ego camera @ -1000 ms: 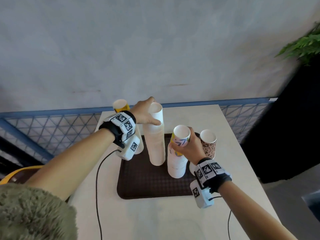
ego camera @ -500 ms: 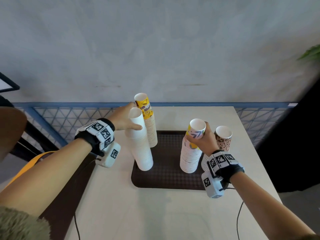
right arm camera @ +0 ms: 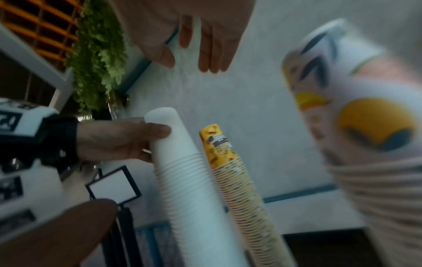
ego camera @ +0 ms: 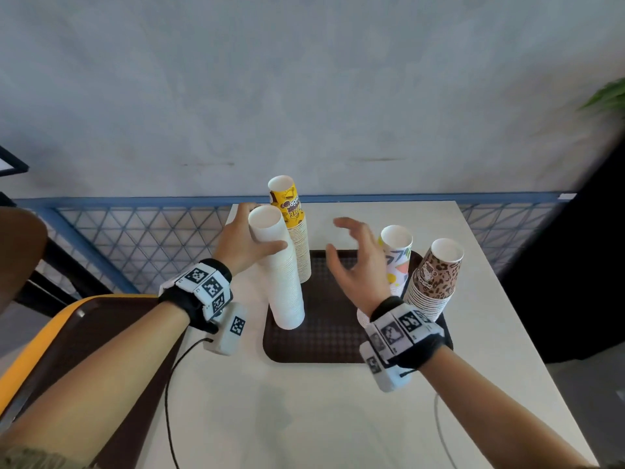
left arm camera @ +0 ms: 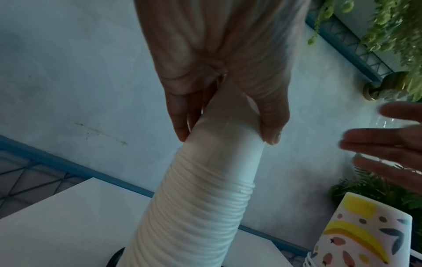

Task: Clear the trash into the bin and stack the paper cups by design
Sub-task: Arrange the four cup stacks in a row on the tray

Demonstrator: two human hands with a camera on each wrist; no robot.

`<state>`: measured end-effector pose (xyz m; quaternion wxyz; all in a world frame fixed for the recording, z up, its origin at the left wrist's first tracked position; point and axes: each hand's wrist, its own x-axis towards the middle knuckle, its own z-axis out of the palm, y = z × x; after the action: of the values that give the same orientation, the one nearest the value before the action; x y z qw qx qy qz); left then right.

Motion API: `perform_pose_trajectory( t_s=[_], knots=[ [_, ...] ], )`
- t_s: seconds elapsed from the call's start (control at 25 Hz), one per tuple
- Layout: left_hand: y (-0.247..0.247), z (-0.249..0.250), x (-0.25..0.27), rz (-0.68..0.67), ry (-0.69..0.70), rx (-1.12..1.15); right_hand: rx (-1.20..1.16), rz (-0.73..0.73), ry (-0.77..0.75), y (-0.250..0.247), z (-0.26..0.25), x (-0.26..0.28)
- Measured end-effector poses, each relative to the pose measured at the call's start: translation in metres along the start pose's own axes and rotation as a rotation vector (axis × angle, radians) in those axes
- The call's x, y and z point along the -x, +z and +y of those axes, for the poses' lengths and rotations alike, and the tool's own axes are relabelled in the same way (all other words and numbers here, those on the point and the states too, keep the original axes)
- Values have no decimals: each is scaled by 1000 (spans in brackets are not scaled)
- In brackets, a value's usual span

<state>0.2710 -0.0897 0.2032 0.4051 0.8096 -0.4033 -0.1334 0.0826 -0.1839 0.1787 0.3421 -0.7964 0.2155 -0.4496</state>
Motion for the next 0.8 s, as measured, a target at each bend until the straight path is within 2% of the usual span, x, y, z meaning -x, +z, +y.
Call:
perform_pose_trajectory(
  t_s=[0.08, 0.2, 0.24, 0.32, 0.52, 0.8],
  knots=[
    [1, -2, 3, 13, 5, 73, -105, -102, 207, 29, 0, -20],
    [2, -7, 6, 8, 13, 156, -166, -244, 695, 67, 20, -57],
    [2, -8, 6, -6, 20, 160, -152, -260, 775, 76, 27, -67],
    [0, -11, 2, -53, 45, 145, -120, -268, 792, 89, 36, -85],
    [-10, -17, -11, -164, 81, 107, -86, -338, 666, 111, 37, -118],
    [-13, -26, -16, -212, 93, 139, 4, -366, 598, 128, 46, -123]
  ],
)
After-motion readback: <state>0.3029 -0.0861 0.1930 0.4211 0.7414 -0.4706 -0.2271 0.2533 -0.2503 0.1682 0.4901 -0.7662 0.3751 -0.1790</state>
